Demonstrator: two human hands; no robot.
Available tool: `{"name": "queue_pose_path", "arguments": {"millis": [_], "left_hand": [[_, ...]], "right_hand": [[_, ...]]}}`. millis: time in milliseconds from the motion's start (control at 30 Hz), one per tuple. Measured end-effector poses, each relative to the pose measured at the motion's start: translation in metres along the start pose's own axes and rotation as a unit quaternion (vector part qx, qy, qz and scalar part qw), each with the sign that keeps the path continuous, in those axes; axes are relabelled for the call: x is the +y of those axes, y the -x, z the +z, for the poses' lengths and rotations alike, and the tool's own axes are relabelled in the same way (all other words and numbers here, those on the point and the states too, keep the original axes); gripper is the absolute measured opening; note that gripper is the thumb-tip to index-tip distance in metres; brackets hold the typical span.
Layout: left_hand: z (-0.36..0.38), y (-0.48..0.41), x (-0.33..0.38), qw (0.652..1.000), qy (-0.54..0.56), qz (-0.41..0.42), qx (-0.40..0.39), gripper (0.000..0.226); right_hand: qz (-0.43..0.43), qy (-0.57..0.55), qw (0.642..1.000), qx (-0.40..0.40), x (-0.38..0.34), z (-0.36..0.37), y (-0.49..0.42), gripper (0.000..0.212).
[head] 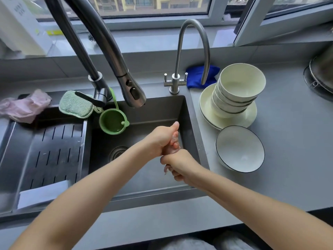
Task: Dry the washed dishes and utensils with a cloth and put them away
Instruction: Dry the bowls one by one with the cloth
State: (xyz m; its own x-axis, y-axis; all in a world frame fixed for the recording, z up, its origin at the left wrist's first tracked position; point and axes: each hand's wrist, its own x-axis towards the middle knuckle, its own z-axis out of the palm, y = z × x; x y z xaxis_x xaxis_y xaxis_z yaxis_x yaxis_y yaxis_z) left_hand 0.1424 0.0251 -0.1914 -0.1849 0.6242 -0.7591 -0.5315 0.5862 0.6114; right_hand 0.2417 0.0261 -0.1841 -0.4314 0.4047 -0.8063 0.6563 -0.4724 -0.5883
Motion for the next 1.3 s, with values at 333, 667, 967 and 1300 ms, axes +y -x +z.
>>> {"name": "queue_pose_path", "arguments": {"millis": [333, 667, 967, 1300], "left_hand": [[0.016, -0.026, -0.021, 0.982, -0.04, 0.008, 0.185, 0.049], [-0.003, 0.003, 0.01, 0.978, -0.202, 0.029, -0.045, 0.039], [0.019, -0.011, -0.004, 0.986, -0.163, -0.014, 0.007, 0.048], [0.122, -0.031, -0.053, 0.986, -0.164, -0.031, -0.016, 0.048]], "right_hand": [[-0.104, 0.144, 0.97, 0.164, 0.03, 0.006, -0.033, 0.017], [-0.146, 0.101, 0.984, -0.023, 0.007, -0.061, -0.006, 0.034], [-0.271, 0.12, 0.951, 0.082, -0.001, -0.139, 0.048, 0.03], [-0.303, 0.101, 0.92, 0.226, 0.018, -0.258, 0.087, 0.023]]}}
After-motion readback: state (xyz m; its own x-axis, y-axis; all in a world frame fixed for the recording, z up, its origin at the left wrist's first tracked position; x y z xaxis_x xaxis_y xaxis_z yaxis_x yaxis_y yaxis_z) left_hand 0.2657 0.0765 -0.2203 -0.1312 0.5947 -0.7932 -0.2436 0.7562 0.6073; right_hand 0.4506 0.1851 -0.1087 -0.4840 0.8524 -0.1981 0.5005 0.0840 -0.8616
